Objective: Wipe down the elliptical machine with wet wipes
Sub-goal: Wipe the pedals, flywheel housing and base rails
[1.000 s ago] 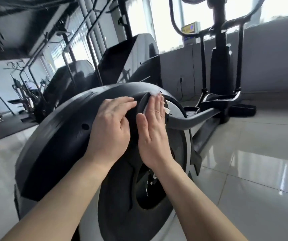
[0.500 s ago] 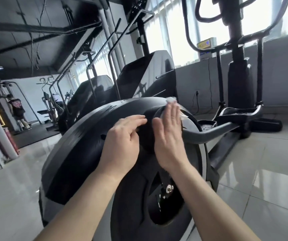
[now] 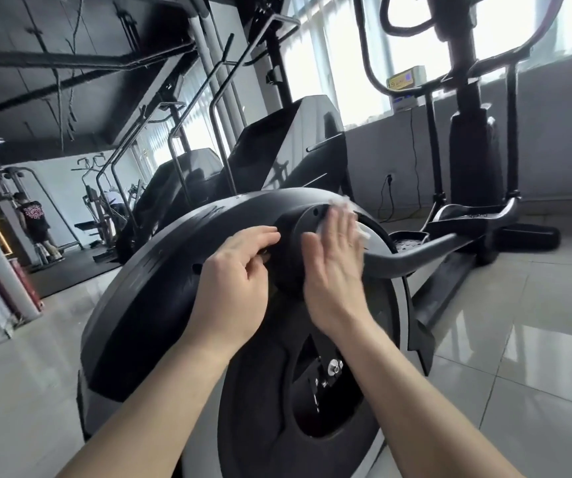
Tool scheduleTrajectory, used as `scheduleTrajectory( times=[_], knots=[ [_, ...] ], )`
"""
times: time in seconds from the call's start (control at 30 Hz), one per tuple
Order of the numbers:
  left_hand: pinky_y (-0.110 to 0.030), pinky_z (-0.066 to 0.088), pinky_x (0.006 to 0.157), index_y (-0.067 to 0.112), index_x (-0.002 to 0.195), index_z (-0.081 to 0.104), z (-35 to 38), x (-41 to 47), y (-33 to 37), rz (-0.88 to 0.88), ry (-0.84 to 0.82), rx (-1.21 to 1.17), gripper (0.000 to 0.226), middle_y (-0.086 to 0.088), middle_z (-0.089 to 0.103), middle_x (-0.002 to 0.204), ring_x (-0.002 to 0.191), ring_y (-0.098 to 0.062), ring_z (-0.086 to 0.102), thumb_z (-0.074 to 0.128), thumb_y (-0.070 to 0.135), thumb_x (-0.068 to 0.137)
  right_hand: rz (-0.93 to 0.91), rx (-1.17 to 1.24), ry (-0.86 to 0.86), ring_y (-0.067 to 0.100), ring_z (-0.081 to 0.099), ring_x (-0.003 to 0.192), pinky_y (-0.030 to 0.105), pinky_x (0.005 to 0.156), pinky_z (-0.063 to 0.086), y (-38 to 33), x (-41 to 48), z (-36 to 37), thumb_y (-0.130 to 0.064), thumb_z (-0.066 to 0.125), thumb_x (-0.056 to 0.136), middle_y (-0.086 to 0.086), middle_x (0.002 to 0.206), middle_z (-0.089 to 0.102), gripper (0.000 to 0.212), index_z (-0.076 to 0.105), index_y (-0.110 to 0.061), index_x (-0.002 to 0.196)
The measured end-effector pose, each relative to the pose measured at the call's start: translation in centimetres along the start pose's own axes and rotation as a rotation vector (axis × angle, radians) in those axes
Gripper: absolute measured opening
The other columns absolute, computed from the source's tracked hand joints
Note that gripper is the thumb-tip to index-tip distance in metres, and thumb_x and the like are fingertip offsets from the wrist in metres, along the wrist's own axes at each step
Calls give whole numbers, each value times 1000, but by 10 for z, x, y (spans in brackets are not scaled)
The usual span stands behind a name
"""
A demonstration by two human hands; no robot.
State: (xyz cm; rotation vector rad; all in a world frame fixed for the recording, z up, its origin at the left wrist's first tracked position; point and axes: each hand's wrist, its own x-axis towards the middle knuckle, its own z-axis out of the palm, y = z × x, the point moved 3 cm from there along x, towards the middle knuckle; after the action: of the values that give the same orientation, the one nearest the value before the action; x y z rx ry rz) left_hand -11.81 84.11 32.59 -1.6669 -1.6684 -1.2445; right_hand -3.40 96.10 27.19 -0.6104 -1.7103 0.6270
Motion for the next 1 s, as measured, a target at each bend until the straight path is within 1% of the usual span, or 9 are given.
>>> scheduleTrajectory(
  times=[0.1,0.2,0.3,0.5,0.63,0.73,0.83,0.93,1.0],
  knots=[
    [-7,40,102,17,120,74,0,1,-2,-33,3,-8,45,14,69,121,117,7,59,54,-11,91,-258,-26,-5,18,-18,157,46,129,-3,-26,-26,10,-47,21,107,3,170,-16,70,-2,-11,163],
    [-6,41,101,16,119,74,2,-3,-1,-40,33,-15,43,13,70,120,118,5,59,53,-11,92,-332,-4,-1,26,-6,159,52,128,7,-9,-64,18,-35,29,108,7,172,-4,66,5,-5,162],
    [-7,41,101,12,116,75,5,-8,0,-27,51,-31,42,9,69,124,121,1,59,52,-14,92,-235,-34,34,24,-4,159,49,128,8,25,-79,20,-40,26,109,5,172,-2,66,7,-6,162],
    [-15,45,105,10,118,75,3,-13,-3,-1,-13,-31,41,9,64,133,127,0,56,51,-14,94,180,114,39,1,-18,153,39,128,-3,41,-15,7,-62,10,101,-5,170,-14,78,-6,-16,163],
    [-15,46,104,10,119,75,2,-20,-8,-10,-29,-40,41,10,63,135,128,0,55,52,-13,94,-2,50,42,8,-20,155,38,128,-5,15,-51,18,-59,13,103,-1,170,-17,76,-8,-14,161],
    [-24,50,105,12,120,74,4,-23,-9,-40,-25,-73,39,13,61,136,129,0,55,53,-10,95,-97,47,-23,14,-19,156,36,128,-6,9,-93,28,-54,15,107,-1,170,-18,73,-7,-13,162],
    [-26,49,106,15,119,75,4,-21,-7,-51,-14,-67,36,15,62,135,128,0,55,56,-6,96,-51,24,-19,9,-20,155,33,128,-7,22,-72,21,-55,14,106,-3,169,-19,71,-8,-17,162],
    [-26,48,107,17,118,75,2,-20,-6,-61,-23,-74,36,15,62,135,128,0,55,57,-5,96,185,144,-21,0,-20,152,33,127,-7,39,-23,4,-48,16,110,-7,169,-18,65,-9,-18,161],
    [-26,48,107,17,118,75,3,-21,-6,-65,-33,-78,36,16,61,135,128,1,55,57,-4,96,214,101,-28,2,-22,152,33,127,-9,39,-22,4,-50,13,108,-3,169,-20,68,-3,-13,163]
  ],
)
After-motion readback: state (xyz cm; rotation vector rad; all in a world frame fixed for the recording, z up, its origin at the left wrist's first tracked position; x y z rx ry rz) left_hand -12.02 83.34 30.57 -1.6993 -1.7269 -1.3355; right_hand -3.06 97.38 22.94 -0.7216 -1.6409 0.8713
